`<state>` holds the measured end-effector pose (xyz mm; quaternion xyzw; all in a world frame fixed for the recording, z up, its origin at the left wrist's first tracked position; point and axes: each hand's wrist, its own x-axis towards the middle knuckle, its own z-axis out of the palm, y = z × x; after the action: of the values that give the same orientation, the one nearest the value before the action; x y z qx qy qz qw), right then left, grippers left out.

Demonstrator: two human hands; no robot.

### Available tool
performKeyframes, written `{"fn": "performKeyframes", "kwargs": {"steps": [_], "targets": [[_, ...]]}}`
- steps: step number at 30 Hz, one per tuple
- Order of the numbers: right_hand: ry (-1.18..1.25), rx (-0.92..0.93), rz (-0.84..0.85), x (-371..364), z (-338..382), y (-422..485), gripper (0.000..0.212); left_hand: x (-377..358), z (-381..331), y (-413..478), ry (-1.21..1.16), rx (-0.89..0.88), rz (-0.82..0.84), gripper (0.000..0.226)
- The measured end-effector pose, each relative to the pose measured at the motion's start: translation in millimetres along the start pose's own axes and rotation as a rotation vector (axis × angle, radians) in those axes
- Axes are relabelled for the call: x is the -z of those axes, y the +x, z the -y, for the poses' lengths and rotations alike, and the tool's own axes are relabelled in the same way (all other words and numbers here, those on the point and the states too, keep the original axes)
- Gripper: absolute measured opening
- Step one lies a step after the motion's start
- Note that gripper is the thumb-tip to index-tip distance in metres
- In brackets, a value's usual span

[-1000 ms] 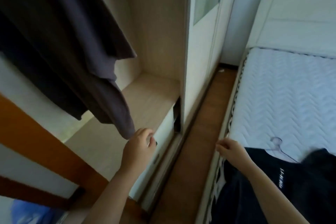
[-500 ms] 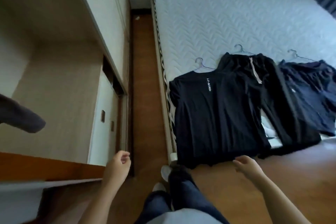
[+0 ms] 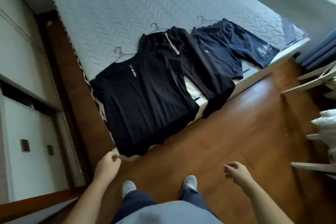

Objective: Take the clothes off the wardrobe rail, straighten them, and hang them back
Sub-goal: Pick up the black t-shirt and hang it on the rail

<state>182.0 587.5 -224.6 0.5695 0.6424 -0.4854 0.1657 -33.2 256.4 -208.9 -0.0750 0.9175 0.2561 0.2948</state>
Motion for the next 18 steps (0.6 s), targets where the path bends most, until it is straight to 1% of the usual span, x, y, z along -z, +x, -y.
{"fn": "performKeyframes", "kwargs": {"steps": [4,7,10,14,18], "targets": [[-0.047,0.021,-0.02,60.2,-5.9,34.4,0.016,-45.1,-54.6,-26.5,-0.013,-0.046,0.048,0.022],[-0.078,0.036,-0.014,80.2,7.3,54.0,0.015,-51.7,-70.8,-30.5,-0.018,-0.058,0.01,0.023],[-0.128,0.083,0.051,76.4,41.4,76.0,0.012,-46.1,-67.5,-19.9,-0.083,-0.001,-0.083,0.021],[-0.187,0.183,0.133,50.8,108.4,102.9,0.016,-37.1,-63.7,2.0,-0.162,0.088,-0.165,0.019],[-0.275,0.277,0.196,19.9,185.4,129.5,0.003,-18.2,-67.9,48.6,-0.267,0.195,-0.233,0.021]]}}
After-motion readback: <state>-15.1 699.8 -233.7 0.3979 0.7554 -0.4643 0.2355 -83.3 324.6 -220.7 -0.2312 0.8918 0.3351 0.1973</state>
